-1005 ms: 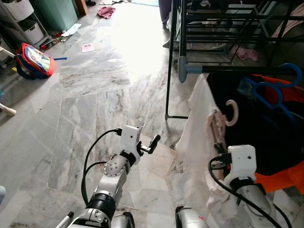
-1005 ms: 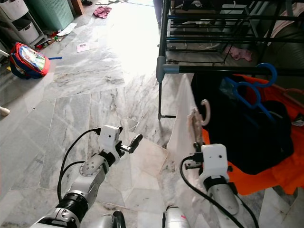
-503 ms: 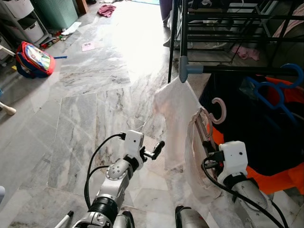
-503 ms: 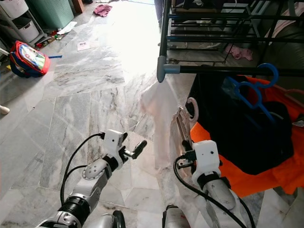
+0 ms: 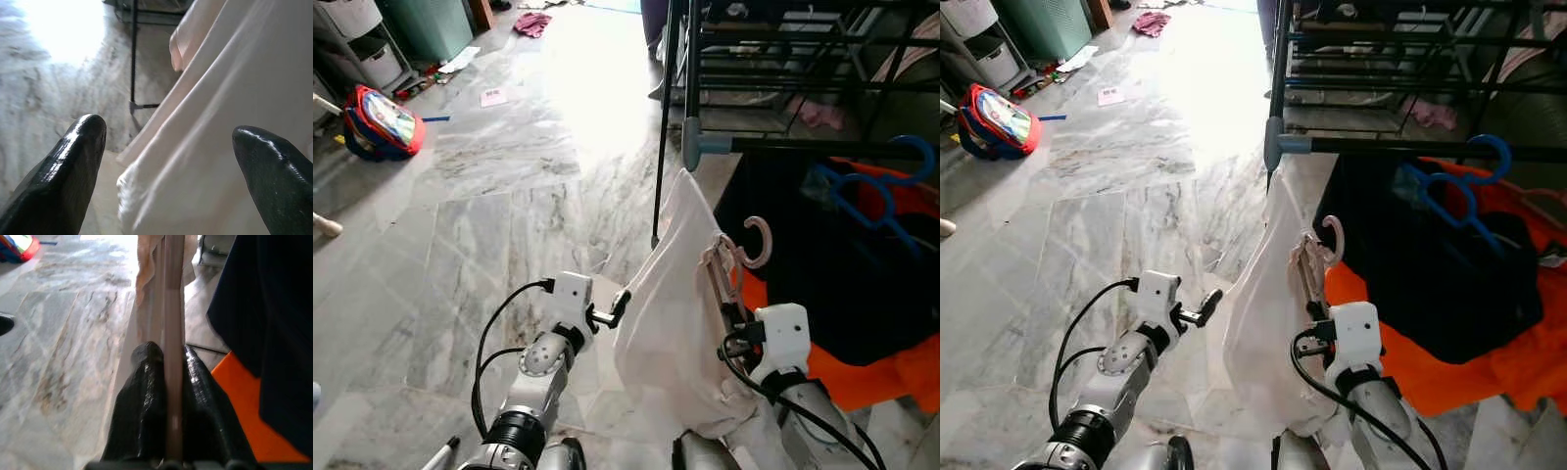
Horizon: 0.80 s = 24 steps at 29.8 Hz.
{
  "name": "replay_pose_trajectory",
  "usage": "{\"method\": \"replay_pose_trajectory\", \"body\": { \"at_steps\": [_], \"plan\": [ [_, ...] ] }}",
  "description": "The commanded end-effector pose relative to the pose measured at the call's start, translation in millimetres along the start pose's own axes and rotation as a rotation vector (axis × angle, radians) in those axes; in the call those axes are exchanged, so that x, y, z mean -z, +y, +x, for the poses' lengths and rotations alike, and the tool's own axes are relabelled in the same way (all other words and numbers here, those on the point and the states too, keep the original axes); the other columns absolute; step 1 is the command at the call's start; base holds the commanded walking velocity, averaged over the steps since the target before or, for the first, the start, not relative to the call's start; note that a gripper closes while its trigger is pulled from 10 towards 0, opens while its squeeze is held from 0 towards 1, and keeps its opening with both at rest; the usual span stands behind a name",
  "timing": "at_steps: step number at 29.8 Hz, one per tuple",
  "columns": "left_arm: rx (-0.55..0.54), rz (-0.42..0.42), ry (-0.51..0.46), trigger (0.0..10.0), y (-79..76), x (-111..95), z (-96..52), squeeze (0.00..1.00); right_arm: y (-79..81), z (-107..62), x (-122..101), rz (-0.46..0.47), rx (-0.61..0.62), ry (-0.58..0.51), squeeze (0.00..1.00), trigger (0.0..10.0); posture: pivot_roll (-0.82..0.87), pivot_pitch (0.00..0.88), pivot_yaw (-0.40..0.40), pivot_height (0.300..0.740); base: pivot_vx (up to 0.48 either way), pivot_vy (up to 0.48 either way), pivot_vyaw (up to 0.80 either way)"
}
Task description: Hang hanger
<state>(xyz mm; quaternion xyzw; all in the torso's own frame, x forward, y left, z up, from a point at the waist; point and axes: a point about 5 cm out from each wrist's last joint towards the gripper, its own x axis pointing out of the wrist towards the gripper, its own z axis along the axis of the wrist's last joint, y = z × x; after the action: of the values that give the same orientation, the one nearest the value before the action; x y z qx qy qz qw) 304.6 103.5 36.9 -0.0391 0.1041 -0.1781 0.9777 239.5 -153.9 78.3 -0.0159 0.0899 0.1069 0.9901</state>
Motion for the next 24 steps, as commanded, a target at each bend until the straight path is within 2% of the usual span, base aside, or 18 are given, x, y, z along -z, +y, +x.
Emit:
{"method": "replay_pose_trajectory", "body": {
  "at_steps": [1, 2, 6, 8, 13, 16, 19, 24],
  "plan": [
    [-0.05, 0.017, 0.008, 10.0, 11.2, -0.2, -3.5, 0.0, 5.1, 7.1, -4.4, -0.013, -0.015, -0.038, 0.0, 10.0, -0.1, 0.119, -0.002, 0.74, 0.0, 0.0, 0.0],
    [-0.05, 0.017, 0.008, 10.0, 11.2, -0.2, -3.5, 0.0, 5.1, 7.1, -4.4, -0.013, -0.015, -0.038, 0.0, 10.0, -0.1, 0.119, -0.002, 0.74, 0.0, 0.0, 0.0],
    [-0.118, 0.046, -0.013, 10.0, 31.7, -3.8, -11.5, 0.0, 16.8, 26.1, -3.0, -0.006, -0.046, -0.048, 0.0, 10.0, -0.02, 0.089, -0.012, 0.74, 0.0, 0.0, 0.0],
    [-0.173, 0.072, -0.013, 10.0, 37.1, -3.8, -14.6, 0.0, 15.6, 29.9, 0.2, -0.002, -0.044, -0.037, 0.0, 10.0, 0.0, 0.096, -0.007, 0.74, 0.0, 0.0, 0.0],
    [-0.179, 0.084, -0.026, 10.0, 43.2, -10.0, -16.6, 0.0, 9.4, 32.1, 3.9, 0.004, -0.014, -0.022, 0.0, 10.0, 0.0, 0.123, -0.008, 0.74, 0.0, 0.0, 0.0],
    [-0.186, 0.093, -0.023, 10.0, 49.5, -11.5, -19.0, 0.0, 4.3, 30.1, 7.4, 0.054, 0.027, -0.015, 0.0, 10.0, 0.0, 0.131, 0.002, 0.74, 0.0, 0.0, 0.0],
    [-0.192, 0.085, -0.018, 10.0, 47.2, -9.4, -20.1, 0.0, -2.5, 24.0, 15.7, 0.063, 0.069, 0.008, 0.0, 10.0, -0.01, 0.121, 0.003, 0.74, 0.0, 0.0, 0.0],
    [-0.161, 0.09, -0.003, 10.0, 36.6, -6.6, -17.5, 0.0, -2.2, 26.6, 15.9, 0.069, 0.084, 0.007, 0.0, 10.0, -0.02, 0.117, 0.01, 0.74, 0.0, 0.0, 0.0]
  ]
}}
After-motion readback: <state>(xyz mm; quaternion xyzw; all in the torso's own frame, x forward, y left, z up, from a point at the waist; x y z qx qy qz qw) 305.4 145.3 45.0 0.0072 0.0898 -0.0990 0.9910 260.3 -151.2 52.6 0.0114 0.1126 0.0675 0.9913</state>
